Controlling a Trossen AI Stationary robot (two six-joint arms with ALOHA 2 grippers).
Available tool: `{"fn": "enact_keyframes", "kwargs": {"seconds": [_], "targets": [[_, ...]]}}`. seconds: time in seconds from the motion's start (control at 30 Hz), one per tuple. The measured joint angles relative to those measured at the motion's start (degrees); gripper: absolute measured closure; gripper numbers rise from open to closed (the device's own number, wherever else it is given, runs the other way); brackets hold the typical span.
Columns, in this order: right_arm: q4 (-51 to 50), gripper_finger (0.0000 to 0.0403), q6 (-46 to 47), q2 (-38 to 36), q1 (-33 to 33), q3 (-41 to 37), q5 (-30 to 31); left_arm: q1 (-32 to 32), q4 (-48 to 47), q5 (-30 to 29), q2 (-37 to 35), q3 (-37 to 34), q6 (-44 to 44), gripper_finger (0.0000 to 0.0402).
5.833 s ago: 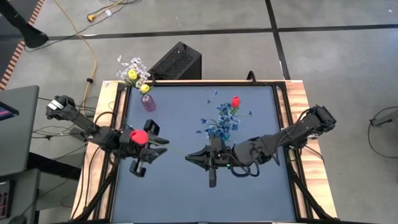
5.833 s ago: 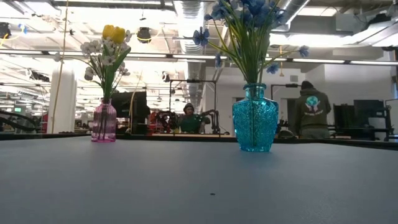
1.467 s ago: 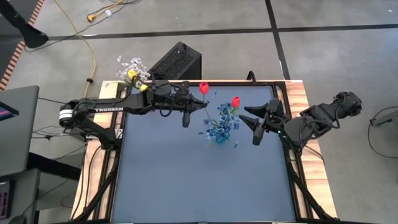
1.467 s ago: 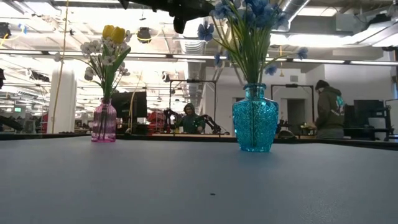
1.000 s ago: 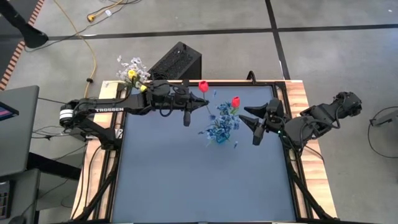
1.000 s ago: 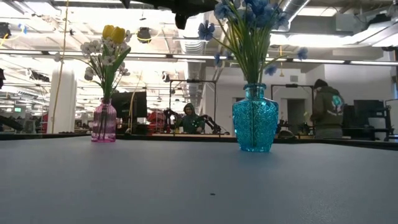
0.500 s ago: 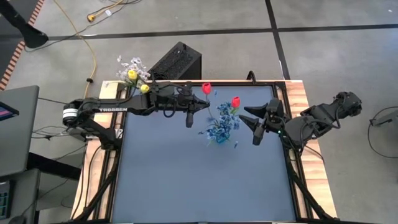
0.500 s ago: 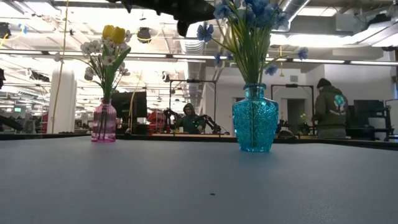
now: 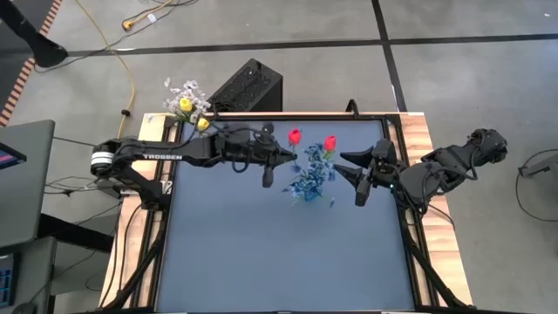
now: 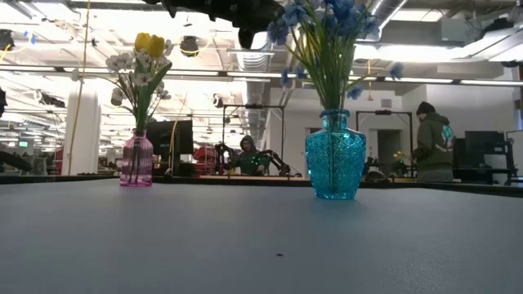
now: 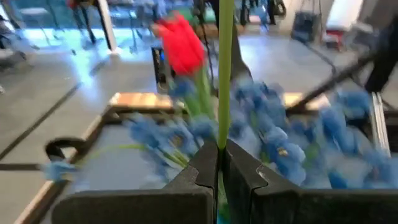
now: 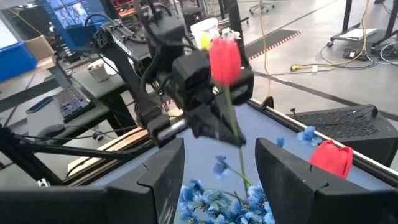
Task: Sort flowers into vase by color
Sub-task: Put the red flower into the blue vase
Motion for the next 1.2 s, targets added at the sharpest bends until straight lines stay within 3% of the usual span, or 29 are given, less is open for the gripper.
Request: {"fn": "enact_keyframes", "kwargs": {"seconds": [0.67, 1.2], "targets": [[0.24, 0.0180, 0.01, 0.15, 0.13, 0.00, -1.67, -2.11, 2.23, 0.10, 8.12, -0.02, 0.31, 0.0401], [0.33, 0.0180, 0.01, 0.15, 0.11, 0.00, -1.70, -2.03, 3.69, 4.09, 12.91, 0.09, -1.68, 0.0401]]}}
